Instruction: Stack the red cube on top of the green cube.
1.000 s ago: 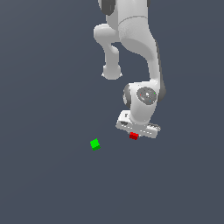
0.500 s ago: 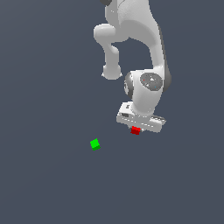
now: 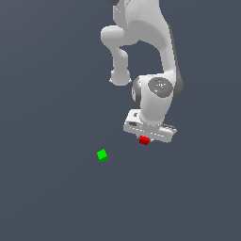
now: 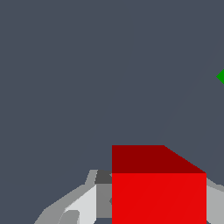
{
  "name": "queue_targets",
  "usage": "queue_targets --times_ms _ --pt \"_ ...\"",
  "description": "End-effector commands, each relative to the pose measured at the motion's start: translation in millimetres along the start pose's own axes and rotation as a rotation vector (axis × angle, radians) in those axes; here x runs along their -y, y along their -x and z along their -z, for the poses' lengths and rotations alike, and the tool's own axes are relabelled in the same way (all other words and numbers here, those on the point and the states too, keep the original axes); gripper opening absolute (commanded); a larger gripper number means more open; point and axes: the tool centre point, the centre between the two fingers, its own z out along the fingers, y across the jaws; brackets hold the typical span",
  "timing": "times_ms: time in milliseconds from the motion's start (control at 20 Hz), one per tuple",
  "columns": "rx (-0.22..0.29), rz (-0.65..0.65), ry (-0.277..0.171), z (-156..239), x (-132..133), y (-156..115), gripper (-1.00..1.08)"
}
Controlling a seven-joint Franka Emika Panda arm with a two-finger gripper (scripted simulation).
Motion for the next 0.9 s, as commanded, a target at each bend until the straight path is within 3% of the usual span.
queue_targets --times_ms 0,850 --pt "0.000 -0.002 0.000 -2.6 -10.3 -5.5 -1.00" --pt "0.000 -0.001 0.001 -46.2 -152.8 -86.4 -1.00"
